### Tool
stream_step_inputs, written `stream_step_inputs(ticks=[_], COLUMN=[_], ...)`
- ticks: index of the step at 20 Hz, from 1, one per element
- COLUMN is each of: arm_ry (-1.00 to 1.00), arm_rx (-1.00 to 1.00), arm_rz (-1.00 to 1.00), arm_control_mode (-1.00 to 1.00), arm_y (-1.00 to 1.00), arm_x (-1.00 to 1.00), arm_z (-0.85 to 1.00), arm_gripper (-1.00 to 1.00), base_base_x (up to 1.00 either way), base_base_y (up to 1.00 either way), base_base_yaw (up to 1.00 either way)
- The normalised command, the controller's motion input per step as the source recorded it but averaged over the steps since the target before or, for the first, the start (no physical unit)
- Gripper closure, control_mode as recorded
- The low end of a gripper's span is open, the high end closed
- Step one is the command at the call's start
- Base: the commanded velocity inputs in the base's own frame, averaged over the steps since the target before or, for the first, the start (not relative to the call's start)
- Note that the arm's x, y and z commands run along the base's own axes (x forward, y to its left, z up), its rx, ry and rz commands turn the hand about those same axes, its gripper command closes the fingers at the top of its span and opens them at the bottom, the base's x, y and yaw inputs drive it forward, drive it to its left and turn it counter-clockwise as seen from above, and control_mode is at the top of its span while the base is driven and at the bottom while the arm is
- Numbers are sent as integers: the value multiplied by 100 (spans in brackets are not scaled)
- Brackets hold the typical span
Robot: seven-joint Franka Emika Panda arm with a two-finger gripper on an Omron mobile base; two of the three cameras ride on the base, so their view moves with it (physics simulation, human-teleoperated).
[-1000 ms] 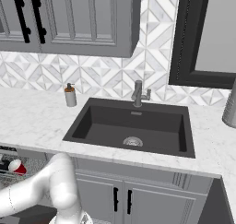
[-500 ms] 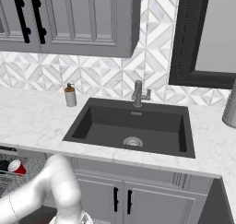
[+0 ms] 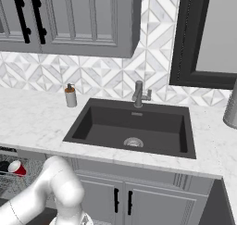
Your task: Pick up the cup and bowl from the counter, place them in the dishwasher, and close the dishwasher door.
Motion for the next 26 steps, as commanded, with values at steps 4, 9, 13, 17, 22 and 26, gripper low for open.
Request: stream_step_inputs(ticks=[4,9,13,17,22,26], arm_ry=[-6,-1,3,8,3,-10], arm_rx=[-10,-7,-9,-12,-9,1], arm_rz=[7,6,6,3,0,0], arm_control_mode=[-100,-100,-100,-100,-100,-100], arm_y=[-10,0,0,0,-9,-2], arm_x=[32,72,78,67,14,-57], arm_z=[-84,-29,-44,-60,-61,46], arm_gripper=[-100,-100,-100,-100,-100,-100], base_base_x=[0,0,0,0,0,0], base_base_y=[0,0,0,0,0,0], base_base_yaw=[0,0,0,0,0,0])
